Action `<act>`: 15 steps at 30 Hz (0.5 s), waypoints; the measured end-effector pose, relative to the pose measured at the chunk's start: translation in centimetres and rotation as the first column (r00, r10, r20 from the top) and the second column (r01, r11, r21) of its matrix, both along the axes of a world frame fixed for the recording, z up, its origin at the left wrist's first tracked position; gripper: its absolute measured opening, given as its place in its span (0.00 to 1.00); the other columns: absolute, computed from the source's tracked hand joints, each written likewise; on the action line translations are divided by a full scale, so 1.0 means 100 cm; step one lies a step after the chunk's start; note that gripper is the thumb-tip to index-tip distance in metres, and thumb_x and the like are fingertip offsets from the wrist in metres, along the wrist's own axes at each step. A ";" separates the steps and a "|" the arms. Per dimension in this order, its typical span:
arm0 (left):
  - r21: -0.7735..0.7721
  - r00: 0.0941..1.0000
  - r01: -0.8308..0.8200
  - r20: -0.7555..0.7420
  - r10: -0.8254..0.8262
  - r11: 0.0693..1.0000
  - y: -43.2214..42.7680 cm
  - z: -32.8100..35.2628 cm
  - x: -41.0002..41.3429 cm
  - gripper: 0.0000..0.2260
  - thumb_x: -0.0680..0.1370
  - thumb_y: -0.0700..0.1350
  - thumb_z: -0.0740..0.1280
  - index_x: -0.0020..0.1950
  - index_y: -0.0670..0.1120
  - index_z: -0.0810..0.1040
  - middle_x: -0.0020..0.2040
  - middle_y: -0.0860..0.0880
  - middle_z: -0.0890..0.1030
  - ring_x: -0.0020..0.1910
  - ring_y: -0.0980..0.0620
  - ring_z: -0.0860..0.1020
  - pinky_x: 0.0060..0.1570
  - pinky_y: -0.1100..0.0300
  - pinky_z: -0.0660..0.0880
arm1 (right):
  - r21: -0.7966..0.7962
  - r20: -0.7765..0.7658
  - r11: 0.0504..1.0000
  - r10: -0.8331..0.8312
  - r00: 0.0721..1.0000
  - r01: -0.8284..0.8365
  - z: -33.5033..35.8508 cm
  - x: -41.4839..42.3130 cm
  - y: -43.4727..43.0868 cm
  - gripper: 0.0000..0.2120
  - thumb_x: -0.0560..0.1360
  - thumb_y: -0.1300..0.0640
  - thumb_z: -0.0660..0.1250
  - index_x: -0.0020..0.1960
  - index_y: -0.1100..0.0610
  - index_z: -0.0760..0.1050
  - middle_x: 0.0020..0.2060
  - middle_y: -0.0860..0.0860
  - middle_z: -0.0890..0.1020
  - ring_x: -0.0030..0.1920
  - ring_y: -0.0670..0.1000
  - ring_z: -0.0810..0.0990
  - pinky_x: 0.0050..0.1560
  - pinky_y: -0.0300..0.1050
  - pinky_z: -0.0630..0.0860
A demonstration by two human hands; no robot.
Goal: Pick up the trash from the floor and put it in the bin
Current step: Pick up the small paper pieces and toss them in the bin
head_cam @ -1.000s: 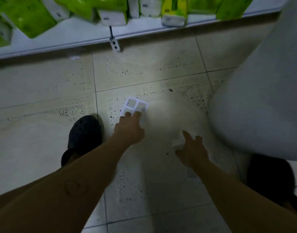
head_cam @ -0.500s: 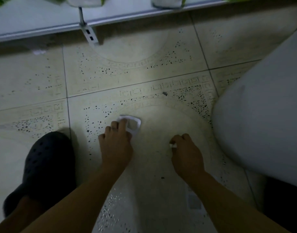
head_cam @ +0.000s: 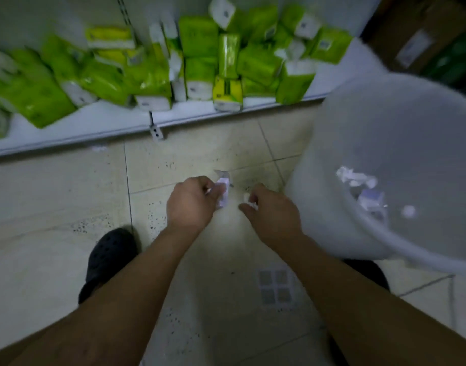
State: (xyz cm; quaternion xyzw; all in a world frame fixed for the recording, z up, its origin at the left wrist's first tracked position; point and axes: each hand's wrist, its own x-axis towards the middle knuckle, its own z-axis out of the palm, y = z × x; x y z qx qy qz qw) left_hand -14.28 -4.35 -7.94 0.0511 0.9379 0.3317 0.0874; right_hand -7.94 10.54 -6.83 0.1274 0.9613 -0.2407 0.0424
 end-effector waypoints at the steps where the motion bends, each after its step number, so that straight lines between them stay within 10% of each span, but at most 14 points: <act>1: 0.022 0.999 0.018 -0.032 -0.017 1.000 0.006 0.024 0.000 0.14 0.77 0.58 0.64 0.39 0.51 0.81 0.33 0.51 0.80 0.34 0.51 0.78 0.34 0.61 0.70 | 0.030 -0.055 0.999 0.013 0.998 -0.012 0.025 -0.001 0.004 0.10 0.75 0.46 0.64 0.43 0.52 0.68 0.36 0.50 0.77 0.36 0.52 0.74 0.35 0.42 0.63; 11: 0.038 0.930 0.231 -0.303 -0.209 0.972 0.113 0.166 0.048 0.11 0.75 0.53 0.63 0.33 0.52 0.77 0.33 0.50 0.80 0.37 0.47 0.78 0.35 0.58 0.71 | 0.076 -0.425 0.959 -0.215 0.879 0.271 0.183 0.073 0.120 0.07 0.76 0.48 0.61 0.46 0.51 0.72 0.42 0.50 0.79 0.44 0.53 0.77 0.42 0.44 0.69; 15: -0.071 0.903 0.325 -0.271 -0.332 0.943 0.172 0.170 0.077 0.09 0.75 0.53 0.65 0.53 0.55 0.80 0.46 0.52 0.84 0.49 0.47 0.80 0.48 0.53 0.76 | 0.191 -0.148 0.933 -0.280 0.948 0.306 0.166 0.117 0.172 0.24 0.74 0.46 0.62 0.69 0.44 0.64 0.63 0.55 0.72 0.62 0.57 0.72 0.62 0.53 0.69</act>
